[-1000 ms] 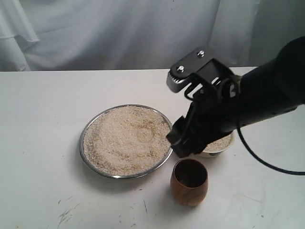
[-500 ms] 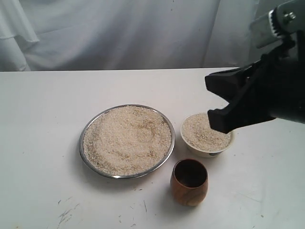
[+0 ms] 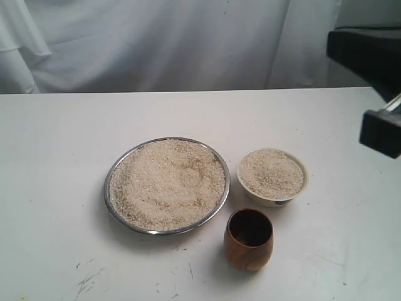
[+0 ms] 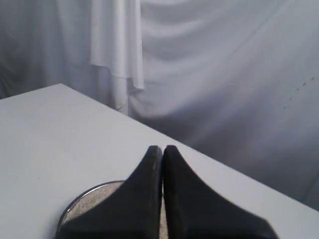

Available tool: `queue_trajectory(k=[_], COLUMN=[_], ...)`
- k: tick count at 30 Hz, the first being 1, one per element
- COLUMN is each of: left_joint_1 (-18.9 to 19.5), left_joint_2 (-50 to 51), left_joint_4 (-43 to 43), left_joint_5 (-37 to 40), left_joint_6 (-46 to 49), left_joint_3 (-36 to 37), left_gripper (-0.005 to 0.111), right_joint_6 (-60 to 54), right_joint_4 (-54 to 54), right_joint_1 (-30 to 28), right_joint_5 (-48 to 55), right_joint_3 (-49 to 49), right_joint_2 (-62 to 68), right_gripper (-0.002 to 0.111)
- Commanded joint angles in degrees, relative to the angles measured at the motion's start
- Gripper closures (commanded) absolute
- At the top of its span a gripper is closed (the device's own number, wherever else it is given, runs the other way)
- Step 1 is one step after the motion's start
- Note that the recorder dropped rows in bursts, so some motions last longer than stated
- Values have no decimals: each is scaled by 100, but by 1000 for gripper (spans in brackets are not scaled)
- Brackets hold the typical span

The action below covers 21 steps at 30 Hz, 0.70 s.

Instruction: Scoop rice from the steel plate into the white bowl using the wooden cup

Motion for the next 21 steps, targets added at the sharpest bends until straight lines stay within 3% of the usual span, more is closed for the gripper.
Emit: queue_trajectory(k=[1, 7, 8, 12, 21], left_joint_1=[-9, -9, -9, -9, -9], left_joint_2=[-29, -29, -29, -29, -29], left_joint_4=[-4, -4, -4, -4, -4], left_joint_5=[-36, -36, -36, -36, -36], left_joint_6=[-18, -18, -18, -18, -18], left_joint_3=[26, 26, 26, 26, 26], left_gripper=[107, 107, 107, 107, 107], right_joint_6=[55, 180, 180, 228, 429], right_joint_4=[-135, 498, 636, 662, 555], right_joint_1=[-515, -2223, -2672, -3558, -3717], right_joint_5=[-303, -597, -584, -503, -324], right_joint_3=[291, 1338, 1701, 2510, 2941], right_joint_2=[-418, -1213, -1647, -2970, -3610], right_gripper=[108, 108, 108, 108, 108])
